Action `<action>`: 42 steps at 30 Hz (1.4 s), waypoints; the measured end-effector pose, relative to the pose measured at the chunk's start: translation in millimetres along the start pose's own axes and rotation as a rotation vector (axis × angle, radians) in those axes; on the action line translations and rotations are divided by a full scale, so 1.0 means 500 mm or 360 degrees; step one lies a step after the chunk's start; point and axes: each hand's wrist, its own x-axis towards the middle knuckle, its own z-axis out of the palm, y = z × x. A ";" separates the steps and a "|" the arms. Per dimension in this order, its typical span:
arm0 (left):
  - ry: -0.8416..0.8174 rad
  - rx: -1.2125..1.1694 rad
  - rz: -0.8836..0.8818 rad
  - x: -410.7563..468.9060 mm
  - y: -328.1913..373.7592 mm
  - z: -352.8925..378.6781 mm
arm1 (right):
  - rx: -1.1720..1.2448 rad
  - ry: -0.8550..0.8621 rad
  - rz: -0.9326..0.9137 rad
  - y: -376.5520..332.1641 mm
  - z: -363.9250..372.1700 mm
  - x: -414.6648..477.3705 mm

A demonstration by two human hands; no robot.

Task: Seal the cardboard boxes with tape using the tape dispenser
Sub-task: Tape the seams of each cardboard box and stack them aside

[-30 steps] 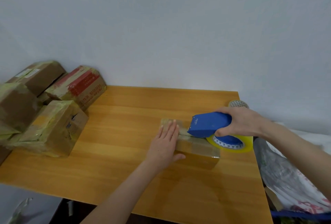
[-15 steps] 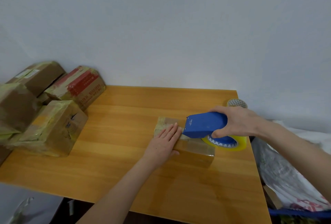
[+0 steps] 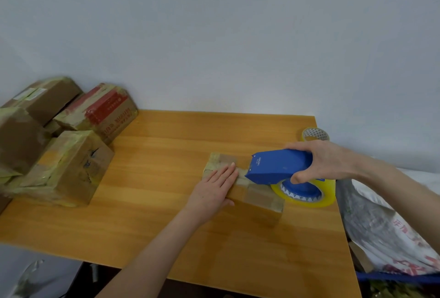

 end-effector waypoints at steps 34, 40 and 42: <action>0.0089 -0.0158 -0.0311 0.004 -0.009 -0.008 | -0.0294 0.0191 0.0182 0.024 0.073 -0.020; 0.0134 -0.0166 -0.0253 0.023 0.029 0.001 | -0.0329 0.0120 0.0145 0.030 0.062 -0.016; 0.0152 -0.0175 -0.0259 0.018 0.027 0.007 | -0.0321 0.0103 0.0132 0.030 0.061 -0.014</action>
